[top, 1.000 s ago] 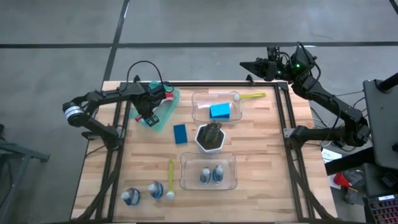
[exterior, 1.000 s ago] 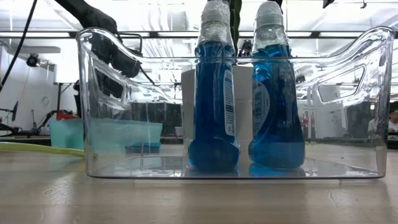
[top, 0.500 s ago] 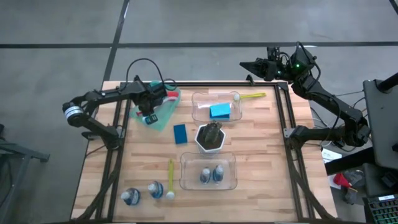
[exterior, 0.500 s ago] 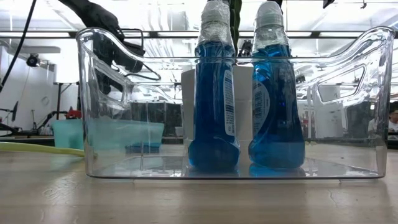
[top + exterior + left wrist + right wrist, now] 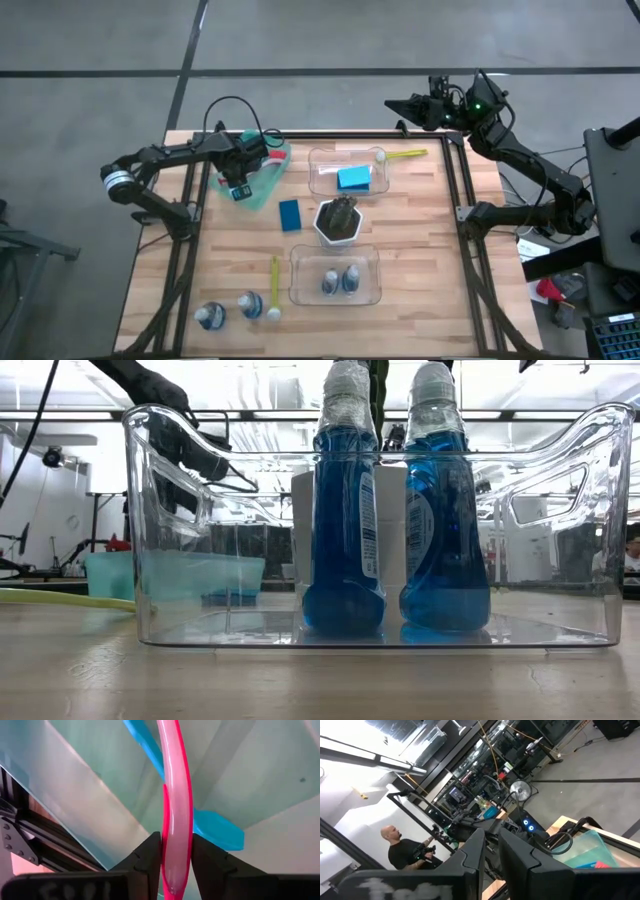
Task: Pick & Place Kitchen Sink Supplies
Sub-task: Put the orange dishwashing brush into the light blue bin, then put the blue sponge wipe into the top transparent bin
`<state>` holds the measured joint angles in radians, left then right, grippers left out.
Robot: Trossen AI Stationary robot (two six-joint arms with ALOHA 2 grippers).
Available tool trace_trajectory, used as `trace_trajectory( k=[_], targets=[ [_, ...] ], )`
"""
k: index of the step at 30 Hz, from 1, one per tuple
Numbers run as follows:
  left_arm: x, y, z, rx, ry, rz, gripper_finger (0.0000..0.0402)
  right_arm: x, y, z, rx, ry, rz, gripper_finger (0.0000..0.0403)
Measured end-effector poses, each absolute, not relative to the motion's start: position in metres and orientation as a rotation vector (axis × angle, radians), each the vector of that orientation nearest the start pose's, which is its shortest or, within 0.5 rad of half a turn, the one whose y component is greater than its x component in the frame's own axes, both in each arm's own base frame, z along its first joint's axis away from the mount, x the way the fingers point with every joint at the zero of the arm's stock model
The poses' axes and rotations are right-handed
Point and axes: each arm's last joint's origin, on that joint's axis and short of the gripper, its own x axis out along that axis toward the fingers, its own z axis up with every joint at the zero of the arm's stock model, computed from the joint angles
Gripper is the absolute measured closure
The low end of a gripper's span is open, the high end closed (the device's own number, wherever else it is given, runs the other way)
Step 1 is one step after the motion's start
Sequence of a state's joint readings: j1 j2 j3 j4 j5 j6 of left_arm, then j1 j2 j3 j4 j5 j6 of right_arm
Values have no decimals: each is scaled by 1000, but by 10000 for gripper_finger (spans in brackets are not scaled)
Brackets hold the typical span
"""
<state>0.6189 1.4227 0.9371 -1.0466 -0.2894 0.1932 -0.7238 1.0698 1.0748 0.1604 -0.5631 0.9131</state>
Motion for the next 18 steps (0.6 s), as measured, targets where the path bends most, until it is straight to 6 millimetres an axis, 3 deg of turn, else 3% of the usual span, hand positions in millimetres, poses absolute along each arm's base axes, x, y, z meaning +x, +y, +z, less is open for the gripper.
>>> trace_trajectory(
  k=[13,18],
  targets=[
    [180,138,209,-160,1622,601,226,182,-140,412,807,-200,-97,351],
    [181,139,220,-187,1621,618,210,182,-140,412,806,-199,-96,351]
  ],
)
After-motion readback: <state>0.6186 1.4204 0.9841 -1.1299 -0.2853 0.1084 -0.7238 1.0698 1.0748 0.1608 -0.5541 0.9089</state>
